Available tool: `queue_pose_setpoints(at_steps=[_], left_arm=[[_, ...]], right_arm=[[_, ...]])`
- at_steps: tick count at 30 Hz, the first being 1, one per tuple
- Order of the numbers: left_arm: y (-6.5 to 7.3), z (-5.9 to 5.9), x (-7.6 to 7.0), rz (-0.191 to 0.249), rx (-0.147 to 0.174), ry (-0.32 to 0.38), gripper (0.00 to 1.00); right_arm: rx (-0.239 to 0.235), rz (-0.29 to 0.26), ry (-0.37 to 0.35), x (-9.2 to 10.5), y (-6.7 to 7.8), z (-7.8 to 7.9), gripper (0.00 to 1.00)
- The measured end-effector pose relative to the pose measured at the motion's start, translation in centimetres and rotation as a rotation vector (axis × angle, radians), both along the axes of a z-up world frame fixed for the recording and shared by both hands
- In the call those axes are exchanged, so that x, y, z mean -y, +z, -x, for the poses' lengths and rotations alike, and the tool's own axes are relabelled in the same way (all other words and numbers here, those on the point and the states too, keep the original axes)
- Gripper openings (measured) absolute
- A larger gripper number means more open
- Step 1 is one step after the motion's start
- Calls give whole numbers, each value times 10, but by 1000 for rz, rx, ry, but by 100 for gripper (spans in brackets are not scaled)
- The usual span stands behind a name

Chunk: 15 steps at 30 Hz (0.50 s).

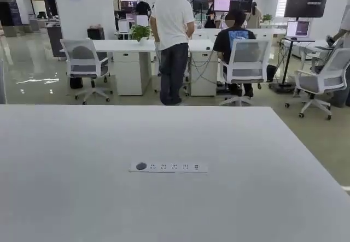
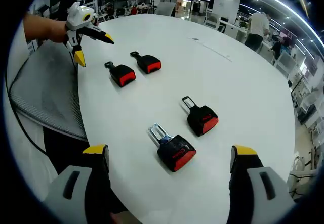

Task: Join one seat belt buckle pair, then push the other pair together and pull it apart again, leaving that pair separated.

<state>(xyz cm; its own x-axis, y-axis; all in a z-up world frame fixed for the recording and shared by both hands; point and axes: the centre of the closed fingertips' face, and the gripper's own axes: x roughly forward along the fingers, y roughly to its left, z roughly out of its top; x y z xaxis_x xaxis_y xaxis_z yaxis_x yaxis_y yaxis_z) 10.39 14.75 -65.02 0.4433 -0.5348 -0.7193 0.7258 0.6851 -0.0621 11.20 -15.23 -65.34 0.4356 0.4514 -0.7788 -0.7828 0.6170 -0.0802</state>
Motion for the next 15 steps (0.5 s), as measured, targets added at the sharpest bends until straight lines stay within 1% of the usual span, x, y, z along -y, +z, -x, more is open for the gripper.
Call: queue_pose_setpoints(at_steps=[2, 5, 7, 9, 10, 13, 15], left_arm=[[0, -1, -1, 7, 0, 8, 96], [-2, -3, -3, 10, -3, 17, 95], [-3, -2, -3, 11, -5, 16, 95], [-5, -1, -3, 9, -8, 17, 95], [-6, -1, -3, 9, -10, 18, 95], [-9, 1, -2, 7, -23, 26, 95], [-8, 1, -2, 7, -21, 25, 95]], right_arm=[[-3, 4, 6, 0, -2, 1, 99], [-3, 5, 4, -3, 1, 3, 99], [3, 5, -1, -3, 4, 1, 99], [6, -16, -21, -3, 7, -1, 98], [-3, -32, -35, -4, 7, 0, 98], [-9, -40, -45, 0, 1, 0, 98], [-17, -32, -46, 2, -3, 1, 98]])
